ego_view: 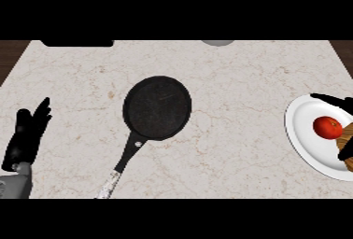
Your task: Pick the tomato from the plate and place it in the pan
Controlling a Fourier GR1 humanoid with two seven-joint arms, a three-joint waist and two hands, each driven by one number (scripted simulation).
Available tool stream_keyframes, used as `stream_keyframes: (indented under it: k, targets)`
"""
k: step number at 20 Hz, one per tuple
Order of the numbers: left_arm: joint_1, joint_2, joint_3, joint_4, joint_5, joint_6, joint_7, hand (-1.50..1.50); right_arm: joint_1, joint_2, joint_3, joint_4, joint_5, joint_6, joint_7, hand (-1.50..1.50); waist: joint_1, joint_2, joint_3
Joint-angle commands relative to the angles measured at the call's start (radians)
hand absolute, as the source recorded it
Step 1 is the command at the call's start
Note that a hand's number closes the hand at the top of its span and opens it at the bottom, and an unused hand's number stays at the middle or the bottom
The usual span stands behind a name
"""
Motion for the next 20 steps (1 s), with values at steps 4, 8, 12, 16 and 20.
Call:
stream_keyframes:
  k: [4,8,12,16,20]
  targets:
    - [0.038,-0.025,0.005,-0.117,-0.021,0.001,0.078,0.00,-0.048,-0.020,-0.016,0.127,0.095,-0.008,-0.068,-1.50,0.006,0.000,0.000]
    - [-0.018,-0.058,0.004,-0.007,-0.052,0.024,0.022,0.00,0.039,0.050,0.004,0.085,0.131,-0.109,-0.076,1.50,-0.003,0.000,0.000]
    - [-0.013,-0.025,0.019,-0.041,-0.048,-0.005,0.050,0.00,-0.035,0.040,0.004,0.193,0.204,-0.263,-0.164,1.50,0.008,0.003,0.001]
    - [0.009,-0.026,0.039,-0.038,-0.043,-0.036,0.020,0.00,-0.089,0.059,-0.025,0.211,0.220,-0.249,-0.151,1.50,0.005,0.001,0.000]
    - [-0.036,0.005,0.085,0.040,-0.022,-0.075,-0.015,0.00,-0.094,-0.011,-0.073,0.222,0.194,-0.188,-0.212,1.50,-0.001,0.001,0.000]
